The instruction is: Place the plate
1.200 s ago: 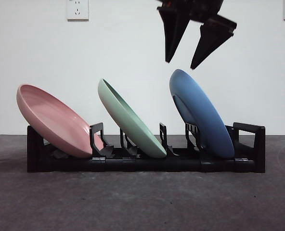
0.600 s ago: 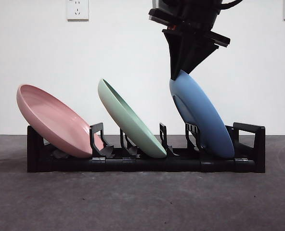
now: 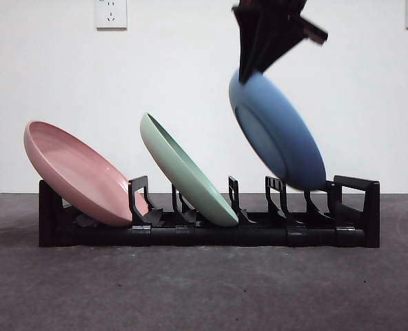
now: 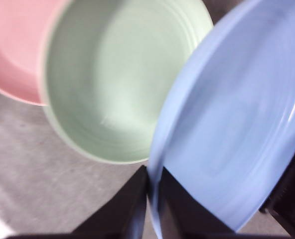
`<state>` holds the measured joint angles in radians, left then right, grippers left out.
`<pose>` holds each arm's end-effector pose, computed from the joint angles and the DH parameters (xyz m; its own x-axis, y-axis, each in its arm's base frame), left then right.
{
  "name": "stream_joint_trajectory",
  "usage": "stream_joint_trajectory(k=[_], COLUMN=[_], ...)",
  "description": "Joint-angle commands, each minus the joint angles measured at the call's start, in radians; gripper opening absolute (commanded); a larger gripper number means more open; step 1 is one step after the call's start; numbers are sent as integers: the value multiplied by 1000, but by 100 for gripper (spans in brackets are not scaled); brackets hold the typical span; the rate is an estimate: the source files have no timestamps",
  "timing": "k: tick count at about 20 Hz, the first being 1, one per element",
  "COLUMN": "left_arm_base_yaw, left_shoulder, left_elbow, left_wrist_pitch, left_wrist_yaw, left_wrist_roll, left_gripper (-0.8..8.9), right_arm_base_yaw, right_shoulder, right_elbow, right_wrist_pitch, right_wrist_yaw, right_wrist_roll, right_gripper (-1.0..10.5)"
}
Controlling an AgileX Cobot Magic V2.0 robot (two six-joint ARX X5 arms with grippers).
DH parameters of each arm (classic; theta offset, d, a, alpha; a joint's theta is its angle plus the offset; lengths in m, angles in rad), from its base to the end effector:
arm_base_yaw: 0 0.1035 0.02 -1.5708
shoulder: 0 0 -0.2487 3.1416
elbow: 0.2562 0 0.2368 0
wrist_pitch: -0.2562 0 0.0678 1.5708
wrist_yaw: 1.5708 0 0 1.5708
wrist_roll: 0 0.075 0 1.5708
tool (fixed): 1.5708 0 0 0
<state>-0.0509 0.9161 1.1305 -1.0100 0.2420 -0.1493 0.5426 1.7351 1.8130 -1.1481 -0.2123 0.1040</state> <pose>0.1769 -0.0270 0.3077 0.6664 -0.2739 -0.6935 0.1084 0.9558 -0.2734 0.2934 0.1954 0.3027 0.2930 0.4227 -0.8576 -0.5102 0.8277 0.2337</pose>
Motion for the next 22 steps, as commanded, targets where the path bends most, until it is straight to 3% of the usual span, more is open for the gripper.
stream_joint_trajectory(k=[1,7,14,18,22], left_arm_base_yaw=[-3,-3,-3,-3,-3], left_shoulder=[6,6,6,6,6], left_elbow=[25,25,25,25,25], left_wrist_pitch=[-5,-21,-14,-16,-16], left_wrist_yaw=[6,6,6,6,6], left_wrist_roll=[-1,-1,-1,-1,-1], left_gripper=[343,343,343,343,343], right_arm_base_yaw=[11,101,467,678,817], right_shoulder=[-11,-106,-351,-477,-554], right_elbow=[72,97,-83,-293,-538], right_wrist_pitch=[-44,-135,-33,124,241], right_wrist_yaw=[1,32,500,627,643], right_wrist_roll=[-17,-71,-71,-51,56], right_gripper=[20,20,20,20,20])
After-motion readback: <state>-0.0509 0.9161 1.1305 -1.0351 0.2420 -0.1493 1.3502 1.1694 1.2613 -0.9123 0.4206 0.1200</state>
